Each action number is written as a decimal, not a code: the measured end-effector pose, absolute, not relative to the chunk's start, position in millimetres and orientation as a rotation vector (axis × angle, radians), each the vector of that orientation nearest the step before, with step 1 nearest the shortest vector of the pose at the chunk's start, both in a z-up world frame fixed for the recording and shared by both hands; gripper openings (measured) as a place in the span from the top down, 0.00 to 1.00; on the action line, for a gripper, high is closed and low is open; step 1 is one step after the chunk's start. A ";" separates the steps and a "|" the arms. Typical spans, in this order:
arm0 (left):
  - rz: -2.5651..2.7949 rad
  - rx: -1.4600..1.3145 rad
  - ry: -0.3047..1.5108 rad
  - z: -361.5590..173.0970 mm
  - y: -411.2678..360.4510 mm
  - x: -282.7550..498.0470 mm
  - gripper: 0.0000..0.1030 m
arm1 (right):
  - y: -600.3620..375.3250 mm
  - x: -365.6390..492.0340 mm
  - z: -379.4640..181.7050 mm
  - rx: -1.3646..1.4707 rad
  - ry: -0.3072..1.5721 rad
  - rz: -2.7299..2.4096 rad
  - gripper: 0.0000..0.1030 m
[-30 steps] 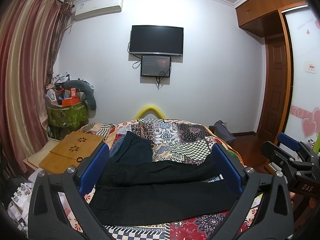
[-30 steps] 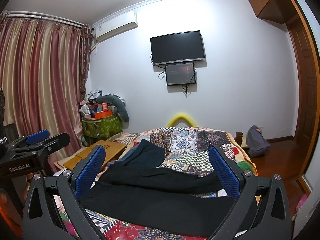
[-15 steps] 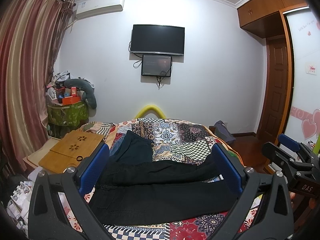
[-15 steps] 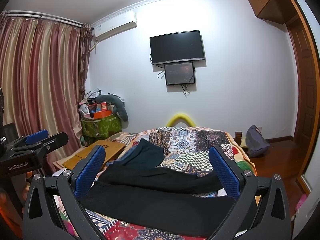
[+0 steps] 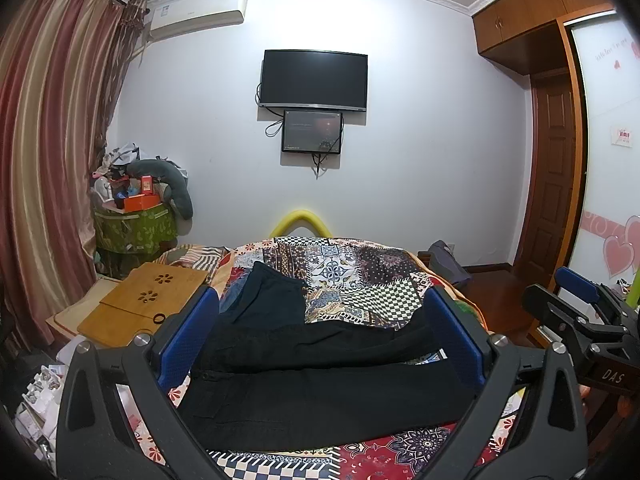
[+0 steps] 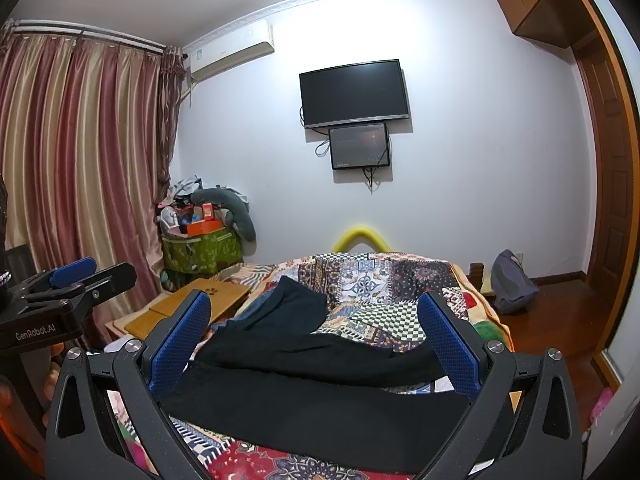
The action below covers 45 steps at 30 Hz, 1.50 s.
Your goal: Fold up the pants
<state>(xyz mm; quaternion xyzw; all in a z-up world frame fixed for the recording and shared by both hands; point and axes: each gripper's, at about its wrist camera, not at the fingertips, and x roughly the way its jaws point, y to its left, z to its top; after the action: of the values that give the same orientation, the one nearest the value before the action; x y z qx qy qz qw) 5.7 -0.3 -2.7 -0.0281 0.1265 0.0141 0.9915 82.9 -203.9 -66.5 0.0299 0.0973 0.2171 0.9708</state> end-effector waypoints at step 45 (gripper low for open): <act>0.198 -0.092 0.832 -174.3 184.7 321.6 0.00 | -161.1 327.6 -185.9 -0.157 0.663 0.517 0.01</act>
<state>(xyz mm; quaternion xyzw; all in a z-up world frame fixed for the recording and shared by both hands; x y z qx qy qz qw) 321.6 184.7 -174.3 -0.0448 0.4033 0.0961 0.9089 327.6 -161.1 -185.9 -0.0760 0.3213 0.2505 0.9101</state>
